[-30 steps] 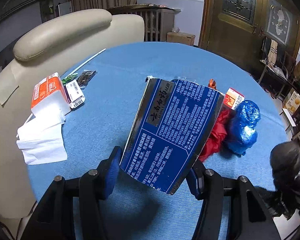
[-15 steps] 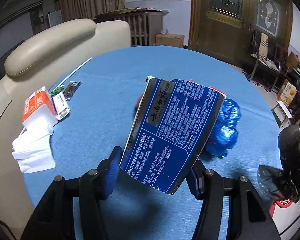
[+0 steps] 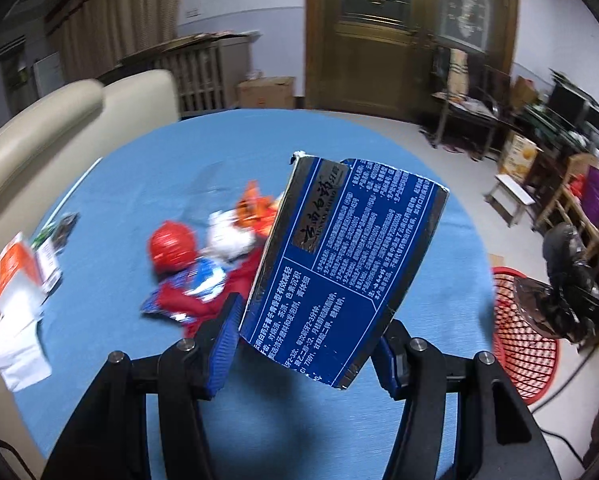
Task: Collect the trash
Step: 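Lift the black bag with the right gripper while the left gripper lifts the blue carton, then drop the black bag into the red basket with the right gripper while the left drops the carton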
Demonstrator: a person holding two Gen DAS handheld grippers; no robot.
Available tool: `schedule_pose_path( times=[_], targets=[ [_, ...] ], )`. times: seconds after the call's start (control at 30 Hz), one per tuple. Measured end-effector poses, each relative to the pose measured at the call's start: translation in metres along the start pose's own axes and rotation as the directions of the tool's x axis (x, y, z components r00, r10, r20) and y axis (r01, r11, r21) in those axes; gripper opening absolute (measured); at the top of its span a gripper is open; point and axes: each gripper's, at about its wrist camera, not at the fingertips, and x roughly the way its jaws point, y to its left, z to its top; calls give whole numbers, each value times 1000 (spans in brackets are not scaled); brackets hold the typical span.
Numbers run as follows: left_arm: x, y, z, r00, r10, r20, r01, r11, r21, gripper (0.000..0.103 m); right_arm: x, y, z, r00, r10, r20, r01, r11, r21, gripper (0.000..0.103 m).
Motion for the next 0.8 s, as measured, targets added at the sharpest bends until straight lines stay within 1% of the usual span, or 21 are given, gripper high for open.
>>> schedule_pose_path(
  times=[0.13,0.2,0.33,0.37,0.4,0.43,0.47,0.5,0.53,0.57,0.7,0.8],
  targets=[
    [-1,-28,6,999,-49,4,49,998,47,60,-5,-39,-3,997,-81,5,80,995,56,43],
    [0,-42,10,997,-80,4,80,994,72,60,-3,-55,-5,994,-109,-4,109,990,85,43],
    [1,-73,16,992,-127,-3,126,984,124,60,6,-85,-9,990,-135,-45,140,980,139,43],
    [2,-79,17,991,-135,-5,135,982,135,60,8,-89,-10,989,-137,-56,144,979,148,46],
    [2,-89,17,989,-149,-10,149,977,153,60,14,-95,-13,986,-143,-81,155,975,160,46],
    [2,-96,17,987,-158,-14,158,974,163,60,19,-102,-16,984,-144,-108,161,973,168,53],
    [3,-101,17,986,-165,-18,166,971,171,60,23,-104,-16,982,-145,-119,164,971,174,63],
    [2,-107,17,984,-175,-22,176,967,182,60,26,-106,-18,981,-149,-122,170,968,183,67],
    [3,-115,16,982,-185,-28,187,963,193,60,26,-109,-18,981,-156,-117,176,966,191,71],
    [4,-121,16,981,-192,-33,194,960,201,60,24,-111,-17,981,-163,-110,182,962,201,72],
    [7,-145,16,973,-224,-57,231,942,241,60,9,-118,-13,981,-185,-63,194,955,223,72],
    [9,-169,14,963,-257,-83,270,921,280,60,-8,-125,-9,978,-207,-16,205,949,239,72]
  ],
)
